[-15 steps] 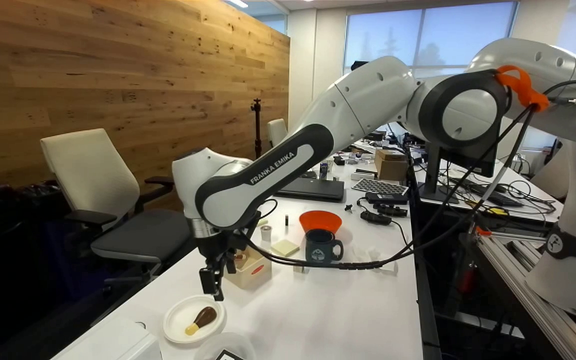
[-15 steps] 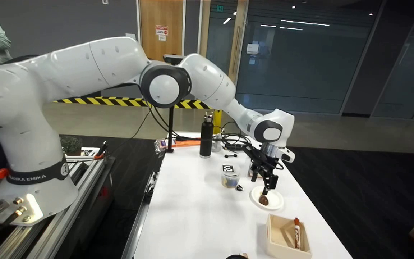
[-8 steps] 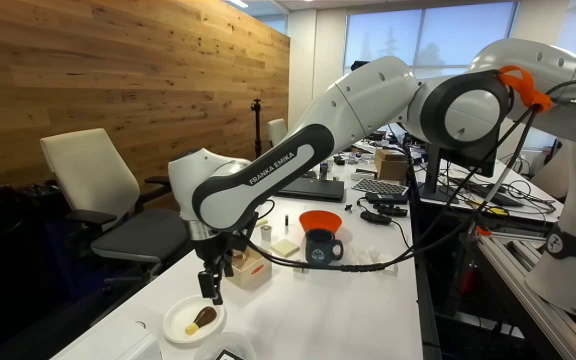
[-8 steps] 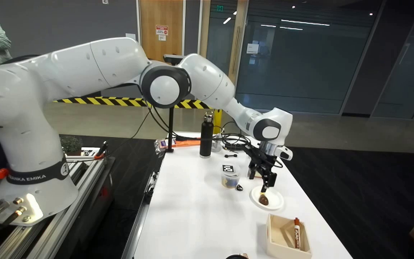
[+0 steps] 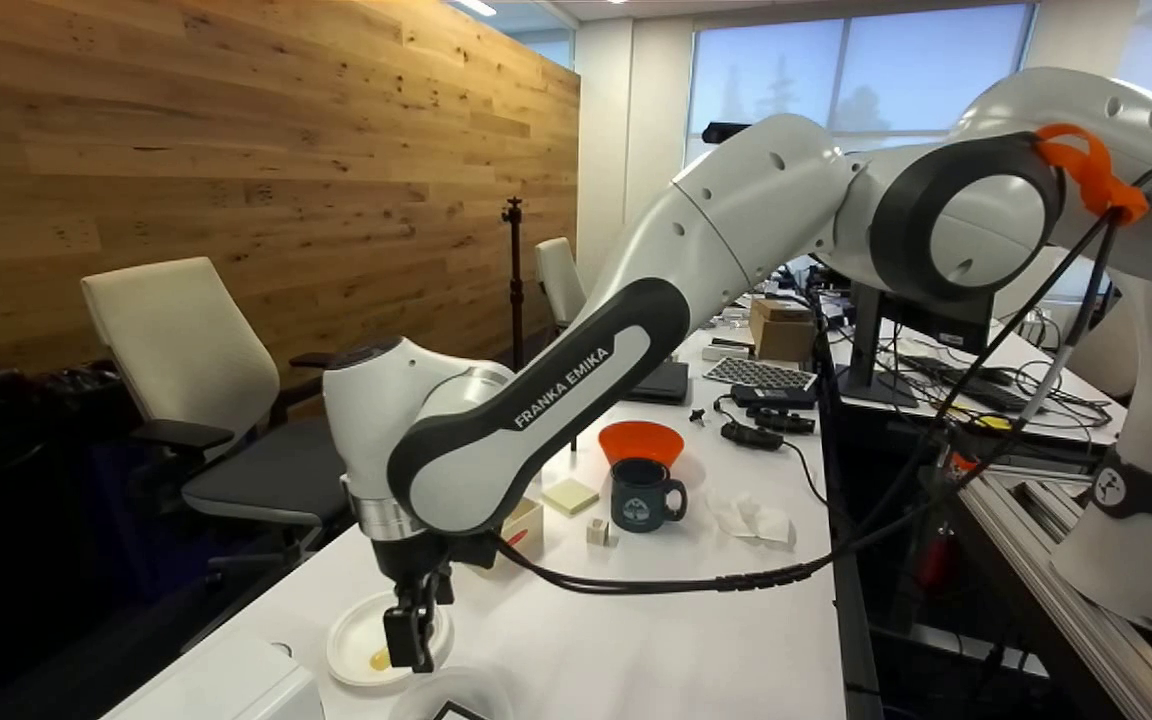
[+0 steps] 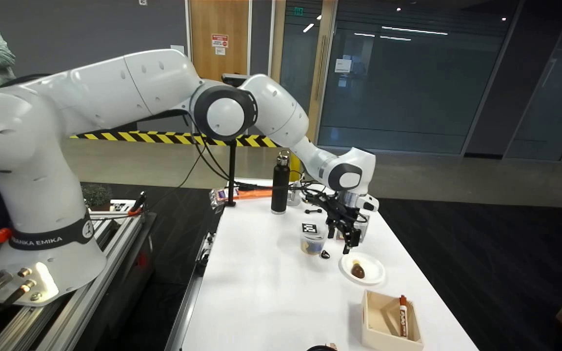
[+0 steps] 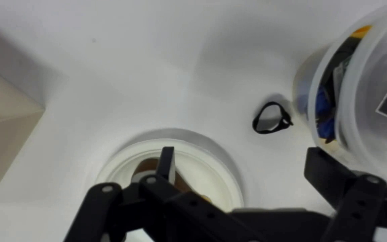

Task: Put the white lid on top of the clear container on the left.

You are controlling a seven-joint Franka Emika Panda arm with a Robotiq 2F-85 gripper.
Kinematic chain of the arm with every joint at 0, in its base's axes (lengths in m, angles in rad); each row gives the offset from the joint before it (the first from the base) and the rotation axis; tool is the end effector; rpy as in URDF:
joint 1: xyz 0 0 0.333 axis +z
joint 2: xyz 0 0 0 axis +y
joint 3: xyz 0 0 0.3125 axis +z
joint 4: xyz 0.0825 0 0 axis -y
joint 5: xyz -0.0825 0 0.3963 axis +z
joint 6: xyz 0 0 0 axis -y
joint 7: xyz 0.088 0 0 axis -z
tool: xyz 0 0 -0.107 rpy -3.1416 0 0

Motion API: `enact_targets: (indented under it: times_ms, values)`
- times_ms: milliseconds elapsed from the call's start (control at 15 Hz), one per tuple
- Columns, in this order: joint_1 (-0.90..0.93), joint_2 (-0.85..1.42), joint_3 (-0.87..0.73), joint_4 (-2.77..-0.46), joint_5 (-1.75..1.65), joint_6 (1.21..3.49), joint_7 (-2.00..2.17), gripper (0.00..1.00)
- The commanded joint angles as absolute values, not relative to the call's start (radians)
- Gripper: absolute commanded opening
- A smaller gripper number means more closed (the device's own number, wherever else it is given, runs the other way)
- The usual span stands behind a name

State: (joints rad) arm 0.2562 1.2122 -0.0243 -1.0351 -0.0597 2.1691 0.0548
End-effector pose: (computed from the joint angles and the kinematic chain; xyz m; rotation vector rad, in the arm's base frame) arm 0.7405 0.1786 0.0683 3.0384 0.3472 -0.1024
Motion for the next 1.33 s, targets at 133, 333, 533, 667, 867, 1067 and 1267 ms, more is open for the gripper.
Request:
enact_targets:
  times_ms: [133, 333, 533, 667, 867, 1067, 1267]
  values:
    - [0.333, 1.111, -0.094, -1.240, -0.090, 2.319, 0.134, 1.00]
    - [0.353, 1.093, -0.135, -1.286, -0.084, 2.367, 0.146, 1.00]
    - [0.333, 1.074, -0.123, -1.305, -0.128, 2.390, 0.176, 1.00]
    - [0.308, 1.042, -0.095, -1.334, -0.112, 2.391, 0.149, 1.00]
    - [0.294, 0.977, -0.070, -1.402, -0.106, 2.407, 0.130, 1.00]
    - [0.288, 0.914, -0.049, -1.478, -0.105, 2.423, 0.127, 1.00]
    - [0.289, 0.858, -0.032, -1.562, -0.106, 2.426, 0.129, 1.00]
